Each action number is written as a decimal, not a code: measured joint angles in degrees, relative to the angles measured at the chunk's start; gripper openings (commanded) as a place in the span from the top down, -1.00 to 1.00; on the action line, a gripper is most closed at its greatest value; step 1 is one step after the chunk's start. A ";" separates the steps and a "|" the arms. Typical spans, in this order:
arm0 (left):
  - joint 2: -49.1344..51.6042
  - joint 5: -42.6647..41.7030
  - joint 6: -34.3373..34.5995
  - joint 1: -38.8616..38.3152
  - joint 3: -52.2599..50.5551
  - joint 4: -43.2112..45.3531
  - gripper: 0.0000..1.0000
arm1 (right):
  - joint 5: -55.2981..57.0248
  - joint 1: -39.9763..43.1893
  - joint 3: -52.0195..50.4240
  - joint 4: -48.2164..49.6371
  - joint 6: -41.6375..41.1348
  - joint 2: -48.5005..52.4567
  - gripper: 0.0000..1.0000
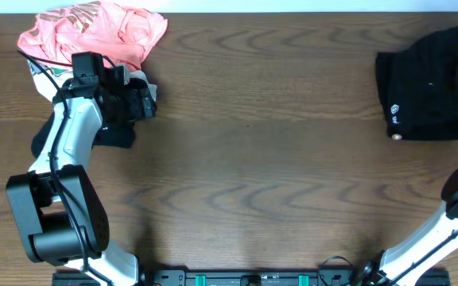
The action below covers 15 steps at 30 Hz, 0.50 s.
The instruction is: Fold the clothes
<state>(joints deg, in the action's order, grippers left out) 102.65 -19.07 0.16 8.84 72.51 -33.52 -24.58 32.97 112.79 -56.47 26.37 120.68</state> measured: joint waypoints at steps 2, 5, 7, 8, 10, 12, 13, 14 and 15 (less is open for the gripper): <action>0.00 0.00 -0.02 0.00 0.00 0.00 -0.89 | 0.17 0.79 0.00 0.85 0.07 0.48 0.98; 0.00 0.00 0.00 0.00 0.00 -0.04 -0.89 | 0.26 2.05 0.00 1.88 0.09 0.83 0.98; 0.00 0.00 0.00 0.00 0.00 -0.07 -0.89 | 0.31 2.93 0.00 2.60 0.11 0.92 0.98; 0.00 0.00 0.00 0.00 0.00 -0.07 -0.89 | 0.33 3.43 0.00 2.89 0.11 0.92 0.98; 0.00 0.00 0.00 0.00 0.00 -0.11 -0.89 | 0.35 4.55 0.00 3.32 0.11 0.92 0.98; 0.00 -0.02 0.00 0.00 0.00 -0.17 -0.89 | 0.37 5.55 0.00 3.67 0.11 0.94 0.98; 0.00 0.00 -0.02 0.00 0.00 -0.20 -0.89 | 0.37 5.99 0.00 3.82 0.11 0.94 0.99; 0.00 -0.02 0.00 0.00 0.00 -0.26 -0.89 | 0.37 6.49 0.00 3.98 0.09 0.94 0.98; 0.00 0.00 0.00 0.00 0.00 -0.39 -0.89 | 0.39 6.86 0.00 4.07 0.11 0.94 0.98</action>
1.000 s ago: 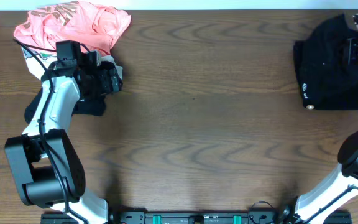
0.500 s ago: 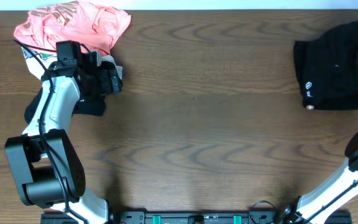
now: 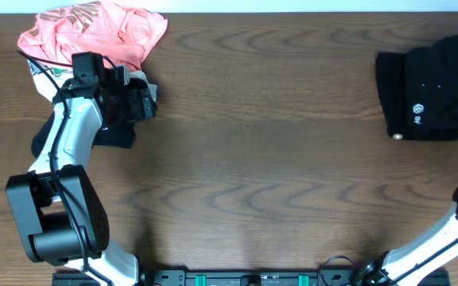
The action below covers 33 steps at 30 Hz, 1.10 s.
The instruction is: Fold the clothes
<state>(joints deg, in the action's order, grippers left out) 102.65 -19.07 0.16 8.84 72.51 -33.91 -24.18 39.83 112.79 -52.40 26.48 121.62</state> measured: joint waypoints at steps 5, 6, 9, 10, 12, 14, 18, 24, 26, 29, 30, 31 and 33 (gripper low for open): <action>0.00 0.00 0.00 0.00 0.00 -0.17 -0.89 | 0.07 0.79 0.00 1.33 -0.24 0.55 0.76; 0.00 0.00 0.00 0.00 0.00 -0.17 -0.89 | 0.37 0.87 0.00 1.97 -0.83 0.83 0.15; 0.00 0.00 0.00 0.00 0.00 -0.20 -0.89 | 2.23 1.09 0.00 4.02 -2.51 1.46 -0.33; 0.00 0.00 0.00 0.00 0.00 -0.17 -0.89 | 2.93 1.18 0.00 4.44 -3.04 1.49 -0.34; 0.00 -0.02 -0.02 0.00 0.00 -0.20 -0.89 | 4.37 1.42 0.09 5.18 -3.89 1.49 -0.38; 0.00 -0.02 0.00 0.00 0.00 -0.20 -0.89 | 5.64 1.70 0.11 5.97 -5.44 1.49 -0.43; 0.00 0.00 0.00 0.00 0.00 -0.20 -0.89 | 7.08 2.29 0.42 6.23 -8.44 1.49 -0.46; 0.00 -0.02 0.00 0.00 0.00 -0.20 -0.89 | 4.02 2.43 3.13 1.90 -11.50 1.49 -0.10; 0.00 0.00 0.00 0.00 0.00 -0.24 -0.89 | 0.90 2.25 4.61 -0.44 -12.90 1.49 0.21; 0.00 -0.02 0.00 0.00 0.00 -0.33 -0.89 | -4.68 1.64 5.88 -3.69 -14.51 1.46 0.52; 0.00 0.00 0.00 0.00 0.00 -0.33 -0.89 | -6.64 1.29 6.03 -4.70 -15.04 1.46 0.52; 0.00 0.00 -0.02 0.00 0.00 -0.28 -0.89 | -8.22 0.81 6.08 -5.66 -15.34 1.46 0.49; 0.00 0.00 0.00 0.00 0.00 -0.24 -0.89 | -10.93 -0.61 6.08 -7.15 -15.76 1.46 0.36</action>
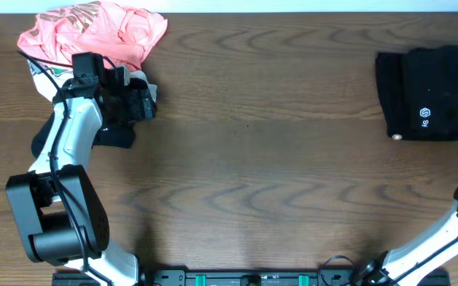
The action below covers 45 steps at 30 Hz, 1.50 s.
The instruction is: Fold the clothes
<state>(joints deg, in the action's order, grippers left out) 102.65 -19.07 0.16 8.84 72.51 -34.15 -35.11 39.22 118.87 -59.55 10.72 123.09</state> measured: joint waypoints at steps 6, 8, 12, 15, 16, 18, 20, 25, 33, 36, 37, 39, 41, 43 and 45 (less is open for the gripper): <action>-0.74 0.02 -0.02 0.00 0.00 -0.02 -0.91 | -3.19 -5.53 0.00 -1.55 0.59 -0.20 0.18; -2.60 0.07 -0.02 -0.02 0.00 -0.20 -0.91 | -3.48 -7.37 0.00 -1.55 0.87 -0.76 0.14; -10.36 0.09 0.00 0.00 0.00 -0.44 -0.91 | -3.08 -11.37 0.00 -2.95 1.22 -4.55 0.02; -17.27 0.07 -0.02 0.00 0.00 -1.27 -0.91 | -1.33 -14.14 0.00 -5.90 1.55 -9.53 -0.11; -19.96 0.04 0.00 0.00 0.00 -1.81 -0.91 | -0.42 -15.21 0.02 -7.43 1.57 -11.65 -0.18; -23.50 0.04 0.00 0.00 0.00 -2.62 -0.91 | 1.44 -17.00 0.07 -10.25 1.68 -15.47 -0.33; -26.88 0.02 -0.02 0.00 0.00 -4.31 -0.91 | 3.54 -19.10 0.20 -13.70 1.79 -19.39 -0.48; -32.96 0.13 0.00 0.00 0.00 -9.07 -0.91 | 7.82 -23.80 0.39 -21.27 1.73 -24.85 -0.99; -36.44 0.20 0.00 0.00 0.00 -12.61 -0.91 | 10.36 -32.72 0.39 -30.25 0.76 -26.84 -0.98; -36.44 0.20 -0.02 0.00 0.00 -13.79 -0.91 | 10.71 -36.04 0.39 -31.04 -0.13 -26.84 -0.99; -36.44 0.20 -0.02 0.00 0.00 -14.05 -0.91 | 10.75 -37.48 0.39 -31.04 -0.28 -26.84 -0.98; -36.44 0.20 -0.02 0.00 0.00 -14.27 -0.91 | 10.78 -39.60 0.39 -30.97 -0.50 -26.84 -0.98; -36.41 0.20 -0.02 0.00 0.00 -14.51 -0.91 | 10.75 -41.57 0.39 -30.91 -0.72 -26.84 -0.99; -36.41 0.20 -0.02 0.00 0.00 -14.93 -0.91 | 10.75 -43.17 0.39 -30.88 -0.87 -26.86 -0.98; -36.41 0.20 -0.02 0.00 0.00 -15.10 -0.92 | 10.78 -44.37 0.39 -30.91 -1.18 -26.84 -0.99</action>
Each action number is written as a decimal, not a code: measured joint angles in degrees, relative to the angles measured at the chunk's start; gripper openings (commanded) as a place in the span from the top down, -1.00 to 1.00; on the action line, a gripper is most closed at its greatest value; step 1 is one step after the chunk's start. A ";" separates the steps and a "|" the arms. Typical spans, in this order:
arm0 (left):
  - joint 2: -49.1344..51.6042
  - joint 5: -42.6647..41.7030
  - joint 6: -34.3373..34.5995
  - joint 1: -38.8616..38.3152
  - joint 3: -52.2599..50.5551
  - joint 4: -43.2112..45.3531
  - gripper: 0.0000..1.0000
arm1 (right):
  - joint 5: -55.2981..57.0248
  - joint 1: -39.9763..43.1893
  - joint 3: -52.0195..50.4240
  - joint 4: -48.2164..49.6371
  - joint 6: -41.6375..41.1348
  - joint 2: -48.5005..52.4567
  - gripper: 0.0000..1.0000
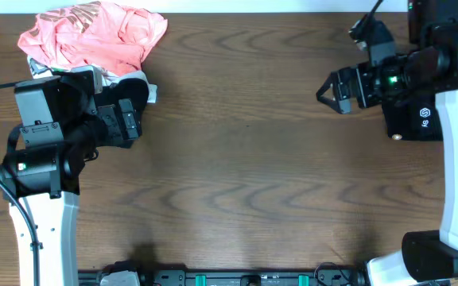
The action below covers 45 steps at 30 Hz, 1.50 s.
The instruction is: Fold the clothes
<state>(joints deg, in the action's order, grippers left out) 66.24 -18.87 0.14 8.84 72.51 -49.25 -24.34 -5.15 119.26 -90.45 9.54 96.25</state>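
A heap of unfolded clothes lies at the far left: a pink garment (94,36) on top, a white and grey piece (139,80) at its near edge, and dark cloth (111,140) below that. My left gripper (133,117) sits low over the heap's near edge, against the dark cloth, its jaws merging with the black fabric. A folded black garment (425,119) with a small white logo lies at the far right, partly covered by my right arm. My right gripper (324,92) hangs open and empty just left of it, pointing toward the table's middle.
The brown wooden table (237,175) stretches between the heap and the folded garment. Its far edge runs just behind the pink garment. My left arm rises along the left border, my right arm along the right border.
My right arm was out of view except its base; now it stands over the folded black garment with its gripper open left of it. My left arm has changed pose, its gripper slightly nearer and lower.
My right gripper rested on the black garment at the far right, which was lumpy. It left the frame and the garment then lay flat and folded, logo up. My left gripper stayed at the heap throughout. Now both arms have shifted, the right gripper open past the folded garment.
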 measured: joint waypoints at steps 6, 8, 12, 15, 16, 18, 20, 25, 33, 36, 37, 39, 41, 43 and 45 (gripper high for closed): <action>0.00 0.00 0.00 0.00 0.00 -0.04 -0.91 | 0.02 -1.97 0.00 0.00 -0.33 0.00 -0.98; 0.00 0.00 0.00 0.00 0.00 -0.04 -0.91 | 0.04 -2.23 0.00 0.02 -0.35 0.00 -0.99; 0.00 0.00 0.00 0.00 0.00 -0.04 -0.91 | 0.09 -2.38 0.00 0.02 -0.35 0.00 -0.98; 0.00 0.00 0.00 0.00 0.00 -0.04 -0.91 | 0.17 -2.38 0.00 0.02 -0.37 0.00 -0.98; 0.02 0.00 0.00 0.00 0.00 -0.04 -0.91 | 0.20 -2.38 0.00 0.02 -0.37 0.00 -0.98; 0.00 0.00 0.00 0.00 0.00 -0.04 -0.91 | 0.20 -2.38 0.00 0.02 -0.37 0.00 -0.98; 0.00 0.00 0.00 0.00 0.00 -0.04 -0.91 | 0.17 -2.38 0.00 0.02 -0.37 -0.02 -0.99; 0.00 0.00 0.00 0.00 0.00 -0.04 -0.91 | 2.47 -2.38 0.00 -0.26 -0.24 -0.37 -0.98; 0.02 0.00 0.00 0.00 0.00 -0.07 -0.91 | 5.95 -2.38 -1.62 -1.64 -0.09 -11.85 -0.99; 0.02 0.04 0.00 0.00 0.00 -0.09 -0.91 | 6.05 -2.10 -5.44 1.51 -0.04 -20.57 -0.99; 0.02 0.04 0.00 0.00 0.00 -0.11 -0.91 | 6.08 -1.62 -7.98 4.87 0.02 -23.98 -0.98; 0.02 0.02 0.00 0.00 0.00 -0.17 -0.92 | 6.54 -0.20 -14.73 13.42 0.11 -30.53 -0.99; 0.02 0.02 0.00 0.00 0.00 -0.20 -0.91 | 6.99 1.03 -23.50 23.74 0.37 -36.83 -0.98; 0.02 0.02 0.00 0.00 0.00 -0.15 -0.91 | 7.45 1.77 -34.25 34.62 0.66 -42.80 -0.98; 0.02 0.02 0.00 0.00 0.00 -0.20 -0.92 | 7.67 1.99 -45.64 45.86 0.87 -48.15 -0.99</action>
<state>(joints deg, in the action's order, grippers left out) 66.26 -18.85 0.14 8.84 72.51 -49.45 -16.67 -3.16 73.63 -44.60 10.41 48.10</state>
